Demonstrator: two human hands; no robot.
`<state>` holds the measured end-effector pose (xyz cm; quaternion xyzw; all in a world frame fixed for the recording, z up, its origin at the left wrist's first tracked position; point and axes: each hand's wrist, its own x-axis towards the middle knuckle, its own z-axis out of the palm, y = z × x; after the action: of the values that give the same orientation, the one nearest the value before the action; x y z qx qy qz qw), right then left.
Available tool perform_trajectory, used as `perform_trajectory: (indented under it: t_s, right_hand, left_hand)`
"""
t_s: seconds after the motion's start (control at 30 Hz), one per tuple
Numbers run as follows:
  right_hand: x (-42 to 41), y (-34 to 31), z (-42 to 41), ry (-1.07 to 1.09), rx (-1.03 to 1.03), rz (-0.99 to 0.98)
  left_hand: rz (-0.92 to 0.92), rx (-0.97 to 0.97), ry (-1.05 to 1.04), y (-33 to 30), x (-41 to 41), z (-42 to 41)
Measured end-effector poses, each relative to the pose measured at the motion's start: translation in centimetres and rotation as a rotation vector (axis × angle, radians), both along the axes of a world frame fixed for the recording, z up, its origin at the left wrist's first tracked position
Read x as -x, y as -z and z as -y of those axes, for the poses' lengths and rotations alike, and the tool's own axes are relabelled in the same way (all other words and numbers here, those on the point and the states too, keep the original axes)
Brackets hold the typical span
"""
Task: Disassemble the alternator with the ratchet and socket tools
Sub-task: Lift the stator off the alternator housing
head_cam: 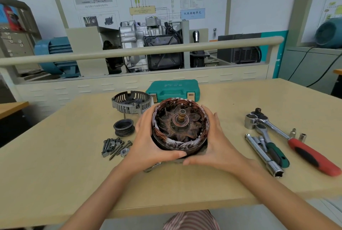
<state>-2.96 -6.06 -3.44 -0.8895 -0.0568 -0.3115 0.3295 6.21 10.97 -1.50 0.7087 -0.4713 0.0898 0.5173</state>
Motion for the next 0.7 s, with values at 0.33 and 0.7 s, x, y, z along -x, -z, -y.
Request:
perform_trajectory:
  t_s: [0.33,0.7]
  right_hand:
    - [-0.2,0.8,-0.5,-0.123,-0.306,0.110]
    - [-0.2,0.7,-0.7,-0.123,-0.320,0.144]
  left_hand:
    - [0.072,-0.303,0.060,-1.2,-1.3,-1.8]
    - [0.001,-0.559,0.133,-3.2,-3.9,-2.1]
